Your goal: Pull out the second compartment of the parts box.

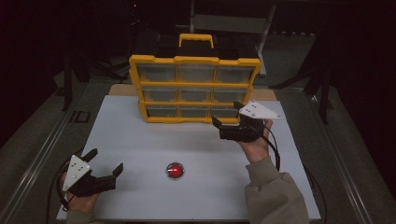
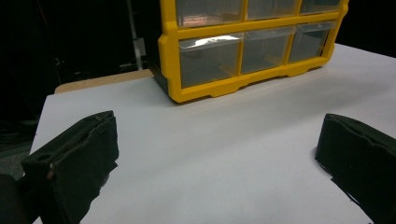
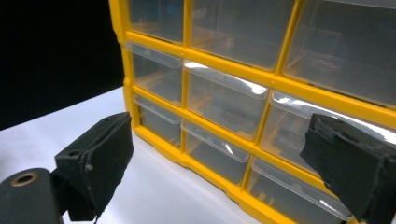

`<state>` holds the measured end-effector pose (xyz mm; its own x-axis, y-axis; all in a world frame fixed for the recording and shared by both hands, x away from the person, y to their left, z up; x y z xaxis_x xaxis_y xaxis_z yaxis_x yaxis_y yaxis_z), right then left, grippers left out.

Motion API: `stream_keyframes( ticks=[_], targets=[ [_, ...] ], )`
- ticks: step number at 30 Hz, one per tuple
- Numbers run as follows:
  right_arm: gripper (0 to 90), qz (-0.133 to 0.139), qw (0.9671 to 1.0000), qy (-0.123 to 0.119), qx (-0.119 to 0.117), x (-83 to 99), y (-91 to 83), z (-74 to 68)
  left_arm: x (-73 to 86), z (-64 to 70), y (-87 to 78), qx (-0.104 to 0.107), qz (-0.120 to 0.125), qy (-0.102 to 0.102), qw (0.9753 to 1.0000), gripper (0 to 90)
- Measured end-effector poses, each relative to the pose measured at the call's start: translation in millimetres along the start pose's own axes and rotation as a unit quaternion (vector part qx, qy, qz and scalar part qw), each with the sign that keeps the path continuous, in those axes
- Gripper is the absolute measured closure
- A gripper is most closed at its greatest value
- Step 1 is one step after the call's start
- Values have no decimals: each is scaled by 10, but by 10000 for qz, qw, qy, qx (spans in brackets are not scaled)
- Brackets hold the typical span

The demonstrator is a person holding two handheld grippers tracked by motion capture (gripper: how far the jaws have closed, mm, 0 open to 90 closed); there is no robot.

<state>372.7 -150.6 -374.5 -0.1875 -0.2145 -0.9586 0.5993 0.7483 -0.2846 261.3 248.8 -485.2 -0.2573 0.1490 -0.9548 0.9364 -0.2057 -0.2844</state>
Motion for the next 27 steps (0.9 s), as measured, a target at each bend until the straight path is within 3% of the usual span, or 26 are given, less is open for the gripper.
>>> stream_keyframes(
  ticks=[27],
  targets=[
    [80,-132,9999,-55,-89,-126,463,58,6,-12,3,-13,1,6,10000,0]
  ],
)
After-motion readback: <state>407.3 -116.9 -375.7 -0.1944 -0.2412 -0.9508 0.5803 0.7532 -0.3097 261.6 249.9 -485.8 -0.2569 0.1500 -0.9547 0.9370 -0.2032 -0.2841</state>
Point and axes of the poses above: each handheld gripper's, and its own axes: y roughly forward along the jaws, x roughly out of its underside, z roughly to its right, the point moved 5 cm from there along y, roughly forward along the jaws, and after that the axes turned 13 degrees about -x, right-handed, at the moved point
